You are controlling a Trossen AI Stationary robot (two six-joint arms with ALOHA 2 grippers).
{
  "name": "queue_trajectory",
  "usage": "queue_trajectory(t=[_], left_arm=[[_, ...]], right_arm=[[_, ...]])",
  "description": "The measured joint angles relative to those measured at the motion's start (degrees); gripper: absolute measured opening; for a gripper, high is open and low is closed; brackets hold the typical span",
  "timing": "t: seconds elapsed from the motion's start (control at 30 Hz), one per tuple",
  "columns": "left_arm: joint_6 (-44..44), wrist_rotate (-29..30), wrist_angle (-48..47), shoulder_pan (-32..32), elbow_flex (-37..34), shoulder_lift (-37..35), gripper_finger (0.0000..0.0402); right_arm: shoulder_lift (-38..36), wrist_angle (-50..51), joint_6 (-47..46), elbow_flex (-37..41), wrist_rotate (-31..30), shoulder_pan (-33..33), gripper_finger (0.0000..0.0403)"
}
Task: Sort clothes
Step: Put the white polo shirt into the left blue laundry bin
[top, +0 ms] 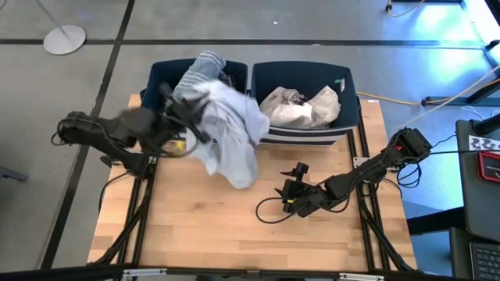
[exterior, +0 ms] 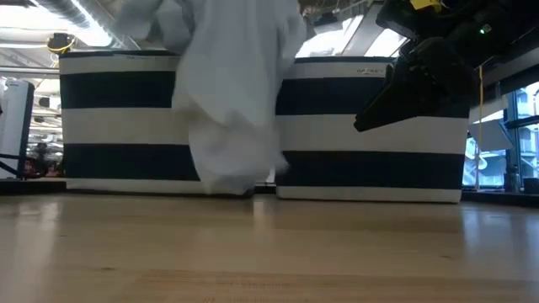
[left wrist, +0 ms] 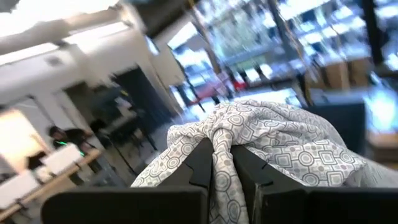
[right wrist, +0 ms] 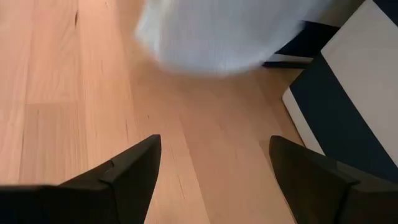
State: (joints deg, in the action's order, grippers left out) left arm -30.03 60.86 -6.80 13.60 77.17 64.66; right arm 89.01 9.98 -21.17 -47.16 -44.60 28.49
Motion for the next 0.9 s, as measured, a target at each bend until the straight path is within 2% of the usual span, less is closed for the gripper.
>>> queue_trajectory(t=[0.27,0.37,0.47,0.57,0.67,0.9], left_arm=[[-23.33,-0.55,23.25,-3.85,4.10,-2.42,0.0021],[-33.83,-3.46,34.02,-5.17,6.41,-2.42,0.0021],[-41.28,-9.68,42.42,-6.58,9.20,-2.42,0.0021],[-44.13,-16.44,47.98,-8.36,12.06,-2.46,0.0021],[-45.83,-20.96,49.31,-10.93,14.91,-2.44,0.0021],[-47.46,-25.81,49.13,-19.90,17.49,-0.58,0.0021]], right_arm=[[0.00,-0.24,0.00,0.00,0.00,0.00,0.0301],[0.00,-0.56,0.00,0.00,-0.27,0.00,0.0301],[0.00,-0.61,0.00,0.00,-2.22,0.00,0.0301],[0.00,-0.59,0.02,0.00,-3.51,0.00,0.0301],[0.00,-0.52,0.51,0.00,-5.69,0.00,0.0301],[0.00,-0.42,3.93,0.00,-14.40,-0.17,0.0301]])
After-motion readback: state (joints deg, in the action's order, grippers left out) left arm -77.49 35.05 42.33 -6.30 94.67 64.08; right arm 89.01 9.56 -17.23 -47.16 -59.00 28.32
